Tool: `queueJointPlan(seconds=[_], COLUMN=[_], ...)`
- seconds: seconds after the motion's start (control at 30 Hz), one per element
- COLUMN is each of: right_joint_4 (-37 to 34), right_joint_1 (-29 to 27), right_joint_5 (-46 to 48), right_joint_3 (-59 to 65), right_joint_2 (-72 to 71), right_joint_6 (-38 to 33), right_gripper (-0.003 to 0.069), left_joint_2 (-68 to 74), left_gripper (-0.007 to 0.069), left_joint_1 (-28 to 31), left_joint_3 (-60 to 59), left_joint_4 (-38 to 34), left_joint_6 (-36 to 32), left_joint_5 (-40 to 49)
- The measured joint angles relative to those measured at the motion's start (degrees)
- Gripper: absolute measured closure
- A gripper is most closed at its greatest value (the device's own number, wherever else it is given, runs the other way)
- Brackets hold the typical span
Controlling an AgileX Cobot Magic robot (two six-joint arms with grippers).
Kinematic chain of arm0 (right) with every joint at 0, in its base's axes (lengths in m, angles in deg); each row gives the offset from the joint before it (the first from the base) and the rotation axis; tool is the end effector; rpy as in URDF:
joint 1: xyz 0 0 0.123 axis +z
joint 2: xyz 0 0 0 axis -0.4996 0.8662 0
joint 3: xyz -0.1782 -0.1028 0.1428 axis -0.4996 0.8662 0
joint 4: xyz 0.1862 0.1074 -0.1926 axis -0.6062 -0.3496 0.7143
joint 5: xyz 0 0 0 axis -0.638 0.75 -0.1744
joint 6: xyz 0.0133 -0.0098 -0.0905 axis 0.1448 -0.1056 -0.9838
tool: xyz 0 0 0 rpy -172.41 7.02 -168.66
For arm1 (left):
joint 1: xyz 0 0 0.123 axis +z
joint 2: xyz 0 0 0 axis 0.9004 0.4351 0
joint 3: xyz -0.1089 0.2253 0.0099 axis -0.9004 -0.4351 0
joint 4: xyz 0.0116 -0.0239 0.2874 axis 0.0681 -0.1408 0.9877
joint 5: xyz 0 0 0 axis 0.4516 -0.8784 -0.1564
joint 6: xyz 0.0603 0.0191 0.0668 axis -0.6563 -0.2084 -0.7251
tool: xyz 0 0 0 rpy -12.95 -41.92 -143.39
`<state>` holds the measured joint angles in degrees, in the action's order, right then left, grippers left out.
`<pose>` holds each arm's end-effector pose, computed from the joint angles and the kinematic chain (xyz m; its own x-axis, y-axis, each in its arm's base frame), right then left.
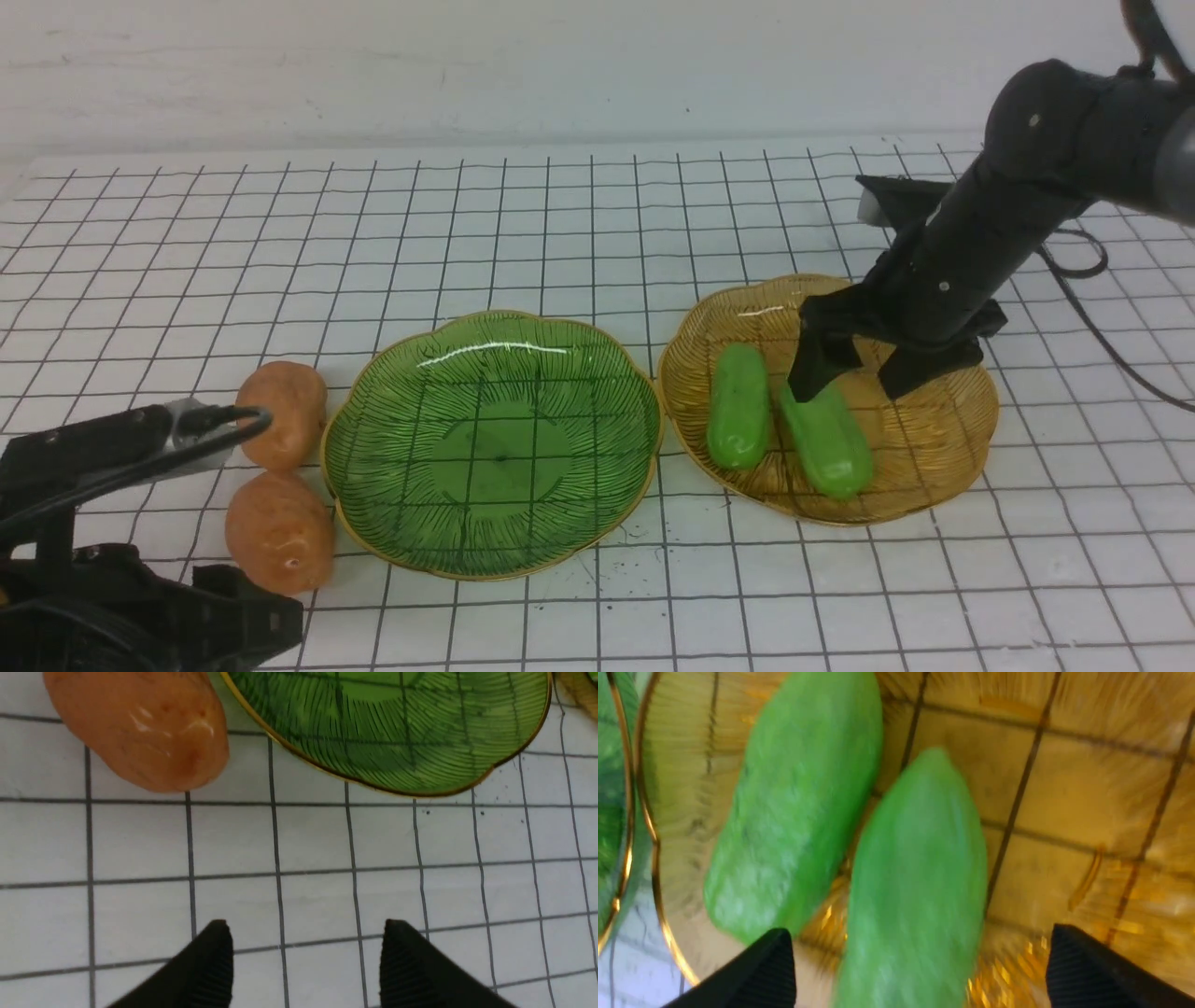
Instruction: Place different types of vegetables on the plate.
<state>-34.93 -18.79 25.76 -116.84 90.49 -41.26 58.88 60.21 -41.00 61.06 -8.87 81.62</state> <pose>0.4167 0.1125 0.1636 -0.9635 -0.2440 -0.1098 -0.2665 0.9109 0.3150 0.2068 -0.0411 0.1953 -0.8408 -0.1474 -0.5209 0.0559 0.9334 -0.3543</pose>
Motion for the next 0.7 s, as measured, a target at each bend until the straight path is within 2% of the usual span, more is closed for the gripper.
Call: queueJointPlan(seconds=[0.13,0.23,0.27,0.33,0.4,0.47,0.5,0.57,0.63,0.7], right_joint_4=[0.77,0.83,0.83,0.89,0.91,0.96,0.96,0.96,0.96,0.96], right_joint_1=[0.04,0.04,0.04,0.04,0.04,0.04,0.04,0.04,0.04,0.04], right_joint_5=[2.85,3.01,3.01,3.37,3.49,3.63,3.63,3.88,4.06,4.11], right_joint_3=[-3.56,-5.56,-5.56,-5.64,-5.64,-5.43,-5.36,-2.96,-1.05,0.32], right_joint_2=[-0.08,-1.63,-1.82,-4.81,-6.21,-10.27,-11.06,-17.64,-21.95,-24.25], right_joint_6=[-0.12,2.48,2.48,4.56,4.72,4.91,4.91,4.91,4.91,4.91], right_gripper=[-0.0019,0.005,0.005,0.0149,0.019,0.0291,0.0309,0.0432,0.0496,0.0526], left_joint_2=[0.24,0.67,0.81,2.37,3.32,6.22,6.79,11.07,14.97,17.46], left_gripper=[0.0198,0.0198,0.0198,0.0198,0.0198,0.0198,0.0198,0.0198,0.0198,0.0198], left_joint_1=[0.0,0.0,0.0,0.0,0.0,0.0,0.0,0.0,0.0,0.0], left_joint_3=[2.02,6.82,7.18,11.49,12.82,14.66,14.9,16.42,18.14,19.73], left_joint_4=[1.36,3.77,3.98,6.99,8.16,10.49,10.98,14.0,15.87,16.48], left_joint_6=[0.71,3.3,3.49,5.93,6.84,8.54,8.86,11.19,13.46,14.73], left_joint_5=[-0.18,0.51,0.73,2.18,2.31,2.61,2.68,2.68,2.38,2.3])
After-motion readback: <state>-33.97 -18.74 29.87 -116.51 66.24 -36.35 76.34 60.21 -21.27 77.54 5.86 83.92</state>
